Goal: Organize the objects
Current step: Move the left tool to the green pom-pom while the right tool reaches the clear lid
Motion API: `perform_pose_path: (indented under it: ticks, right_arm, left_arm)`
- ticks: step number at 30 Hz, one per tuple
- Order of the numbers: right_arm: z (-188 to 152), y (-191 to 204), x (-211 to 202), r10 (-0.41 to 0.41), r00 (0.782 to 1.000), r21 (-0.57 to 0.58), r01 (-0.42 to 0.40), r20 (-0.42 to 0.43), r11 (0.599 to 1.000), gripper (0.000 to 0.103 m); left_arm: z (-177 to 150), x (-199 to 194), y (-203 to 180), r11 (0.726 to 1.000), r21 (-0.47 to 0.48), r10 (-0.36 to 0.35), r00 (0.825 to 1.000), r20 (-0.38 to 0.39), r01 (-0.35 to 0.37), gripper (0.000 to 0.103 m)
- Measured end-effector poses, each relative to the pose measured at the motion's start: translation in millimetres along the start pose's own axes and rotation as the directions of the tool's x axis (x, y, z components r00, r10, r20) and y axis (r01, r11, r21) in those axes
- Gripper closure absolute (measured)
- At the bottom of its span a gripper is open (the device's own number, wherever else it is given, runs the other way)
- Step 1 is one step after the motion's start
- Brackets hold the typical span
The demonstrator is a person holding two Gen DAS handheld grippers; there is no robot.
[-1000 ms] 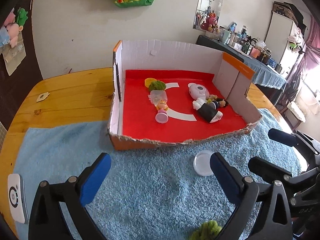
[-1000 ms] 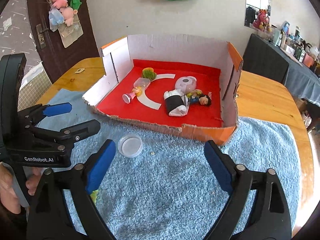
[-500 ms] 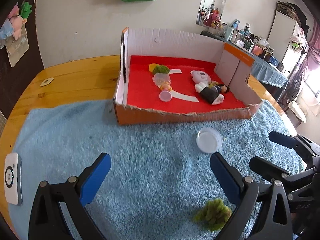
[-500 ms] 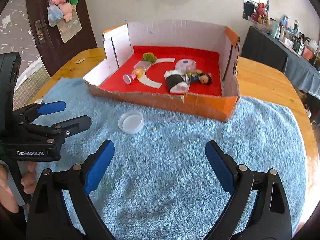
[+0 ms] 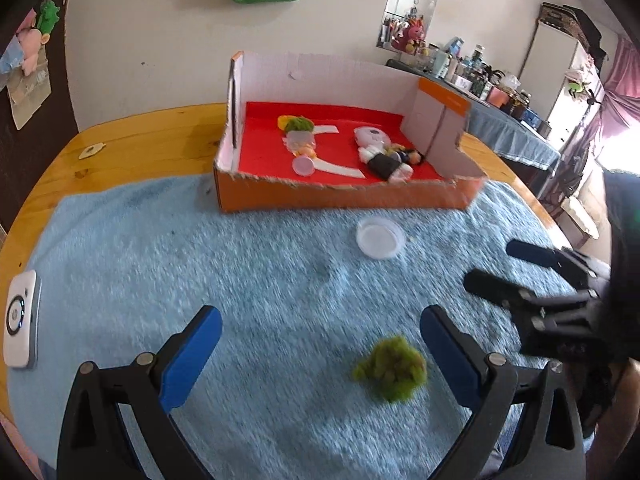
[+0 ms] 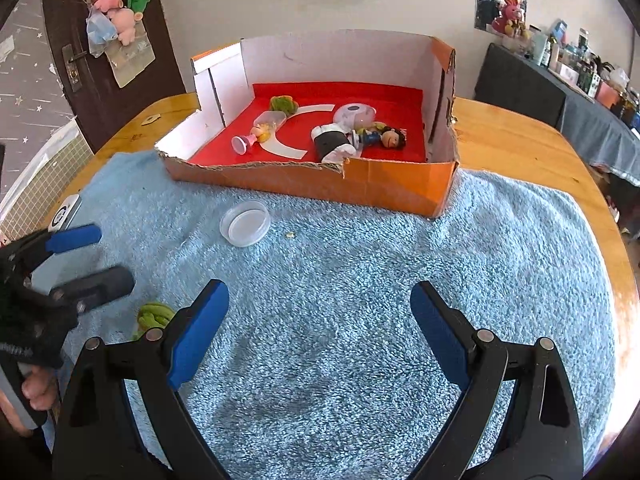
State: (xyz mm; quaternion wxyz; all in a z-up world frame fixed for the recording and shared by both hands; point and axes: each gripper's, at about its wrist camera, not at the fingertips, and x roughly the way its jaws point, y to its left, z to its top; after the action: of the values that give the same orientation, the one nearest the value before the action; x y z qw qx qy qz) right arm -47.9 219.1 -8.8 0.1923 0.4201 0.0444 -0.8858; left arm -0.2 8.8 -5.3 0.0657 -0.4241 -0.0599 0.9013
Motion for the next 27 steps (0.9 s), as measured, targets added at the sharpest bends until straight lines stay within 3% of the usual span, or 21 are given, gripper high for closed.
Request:
perform_pose_path:
  ticks: [12, 18, 27]
  right_arm:
    - [12, 13, 11, 0.007, 1.0, -0.042, -0.007, 0.008, 0.999, 0.01]
    - [25, 32, 27, 0.035, 0.999, -0.097, -0.036, -0.007, 0.995, 0.011]
    - [29, 49, 54, 0.081, 0.995, -0.142, -0.089, -0.06, 0.986, 0.038]
  left_arm:
    - [-29, -4, -34, 0.994, 0.103, -0.043, 0.999, -0.029, 0.046, 0.002]
    - [-31, 7, -32, 0.994, 0.09, -0.056, 0.997, -0.043, 0.06, 0.002]
    - [-34, 14, -20, 0.992, 0.063, -0.104, 0.993, -0.048, 0.107, 0.014]
